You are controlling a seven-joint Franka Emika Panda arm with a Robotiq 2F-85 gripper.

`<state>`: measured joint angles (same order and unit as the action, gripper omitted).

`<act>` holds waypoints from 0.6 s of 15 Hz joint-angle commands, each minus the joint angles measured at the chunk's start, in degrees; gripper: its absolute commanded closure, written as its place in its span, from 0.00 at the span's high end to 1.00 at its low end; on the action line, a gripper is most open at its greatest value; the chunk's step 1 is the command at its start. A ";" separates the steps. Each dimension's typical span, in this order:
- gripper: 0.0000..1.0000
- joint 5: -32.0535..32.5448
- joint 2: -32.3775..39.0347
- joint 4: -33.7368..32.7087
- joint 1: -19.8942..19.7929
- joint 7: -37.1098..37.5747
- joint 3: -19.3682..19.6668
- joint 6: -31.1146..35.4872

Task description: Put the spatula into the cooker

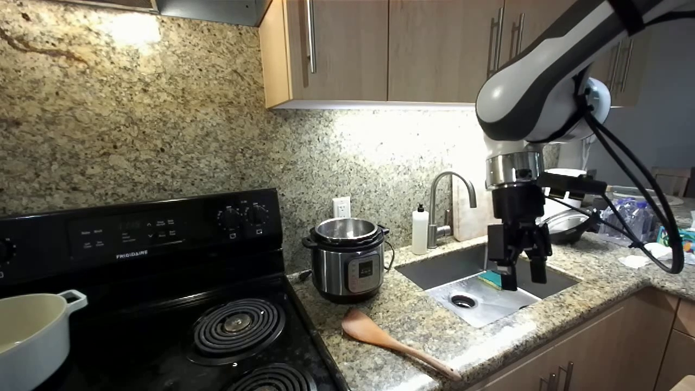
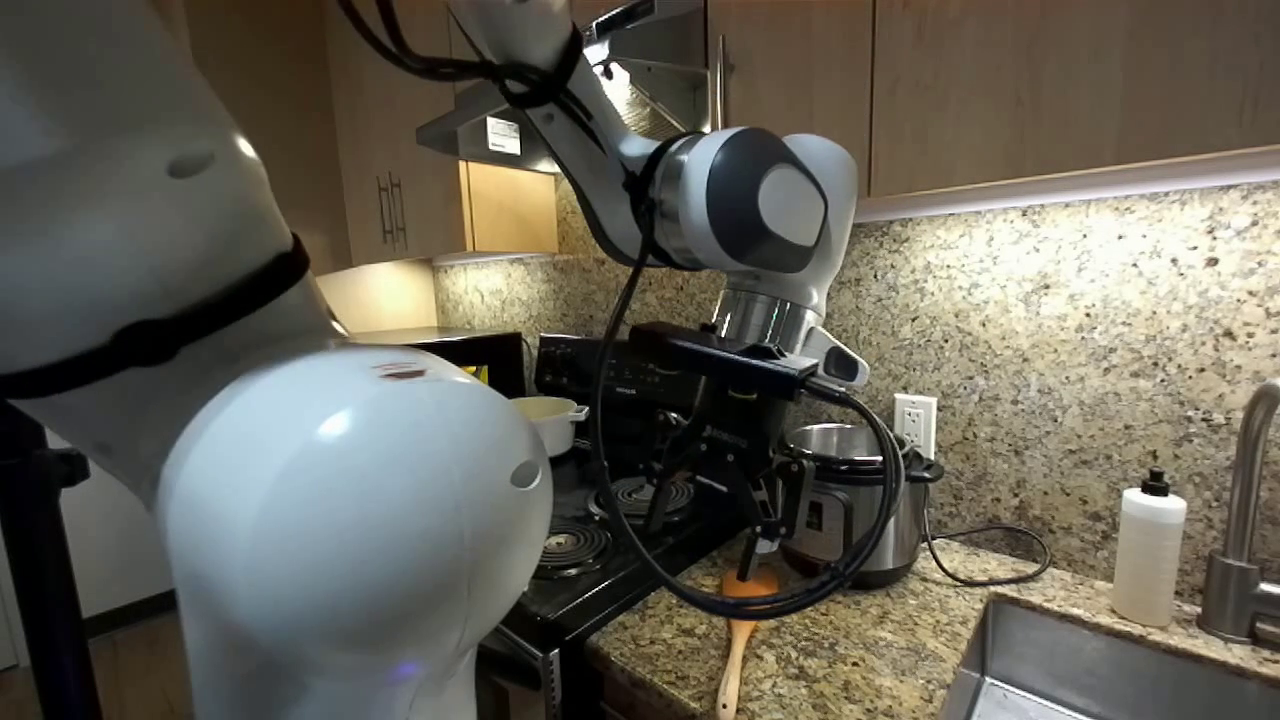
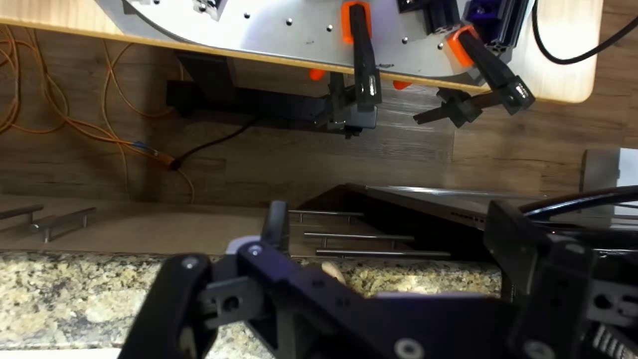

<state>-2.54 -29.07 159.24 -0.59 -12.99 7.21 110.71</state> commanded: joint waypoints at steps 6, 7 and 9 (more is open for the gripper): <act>1.00 2.16 1.92 0.01 -1.81 7.02 -3.27 9.24; 1.00 2.03 3.83 -0.44 -1.77 9.00 -3.83 13.29; 1.00 2.50 7.46 -0.40 -1.74 14.86 -6.19 22.52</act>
<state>-1.56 -26.67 158.90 -1.49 -5.62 4.63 122.98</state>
